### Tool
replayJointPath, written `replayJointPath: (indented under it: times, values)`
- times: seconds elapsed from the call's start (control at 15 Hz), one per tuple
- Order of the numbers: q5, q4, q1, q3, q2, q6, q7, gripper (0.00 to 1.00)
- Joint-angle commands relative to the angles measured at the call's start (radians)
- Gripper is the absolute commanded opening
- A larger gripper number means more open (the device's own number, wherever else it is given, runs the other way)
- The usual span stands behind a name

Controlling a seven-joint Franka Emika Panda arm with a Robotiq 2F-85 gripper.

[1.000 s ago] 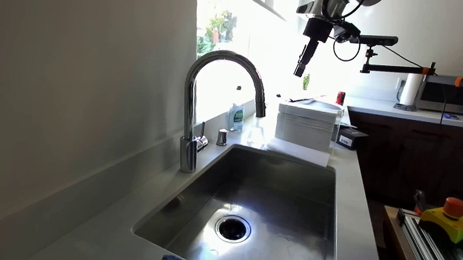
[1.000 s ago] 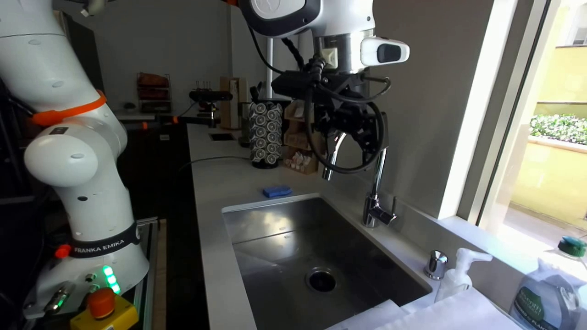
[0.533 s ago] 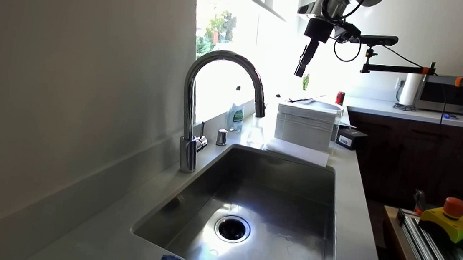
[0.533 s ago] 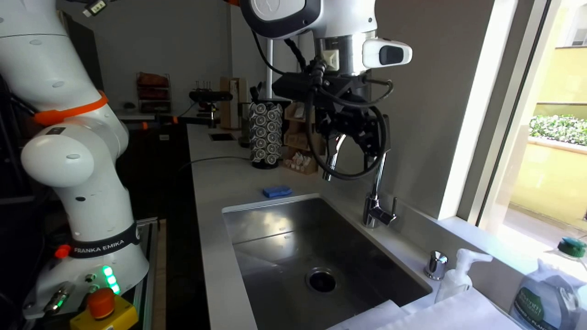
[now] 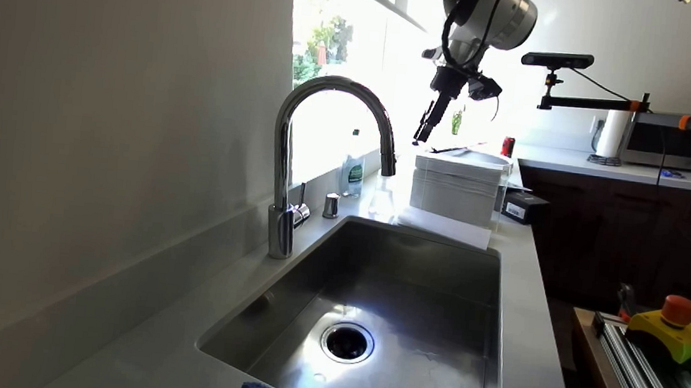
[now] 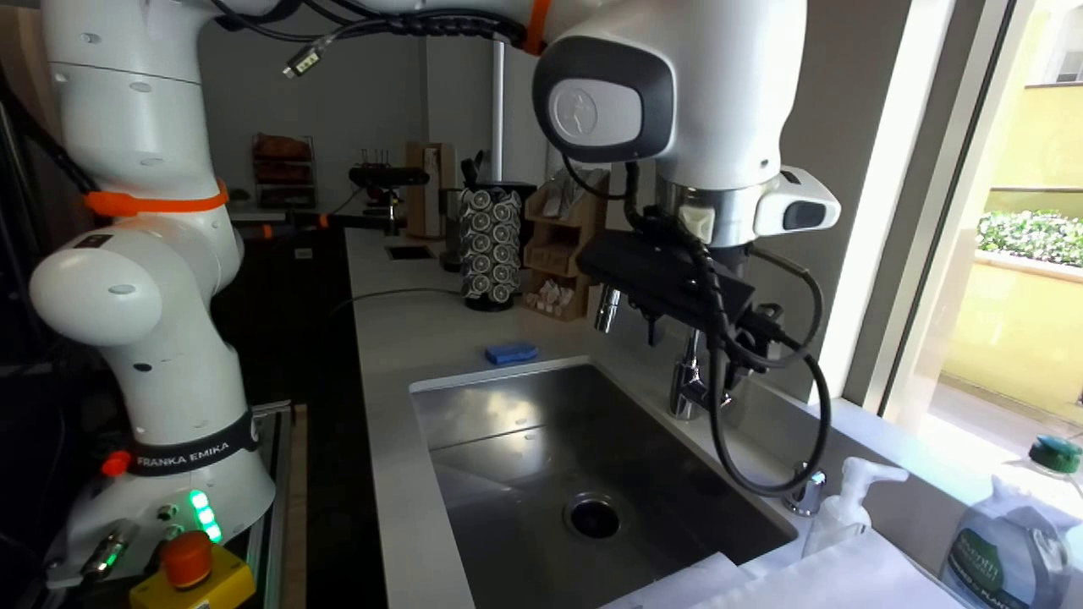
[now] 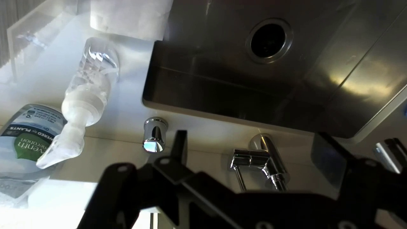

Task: Move the faucet to the center of the sink then move the faucet handle to the right.

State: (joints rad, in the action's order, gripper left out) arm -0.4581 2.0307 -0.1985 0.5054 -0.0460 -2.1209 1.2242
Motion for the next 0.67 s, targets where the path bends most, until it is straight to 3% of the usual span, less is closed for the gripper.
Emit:
replayJointPath:
  times: [0.0, 0.27, 0.6]
  values:
    - [-0.125, -0.152, -0.099, -0.099, -0.171, 0.056, 0.086, 1.0]
    - [-0.181, -0.289, -0.183, -0.204, -0.278, 0.114, 0.097, 1.0]
    - [-0.202, -0.442, -0.24, -0.297, -0.394, 0.148, 0.07, 1.0]
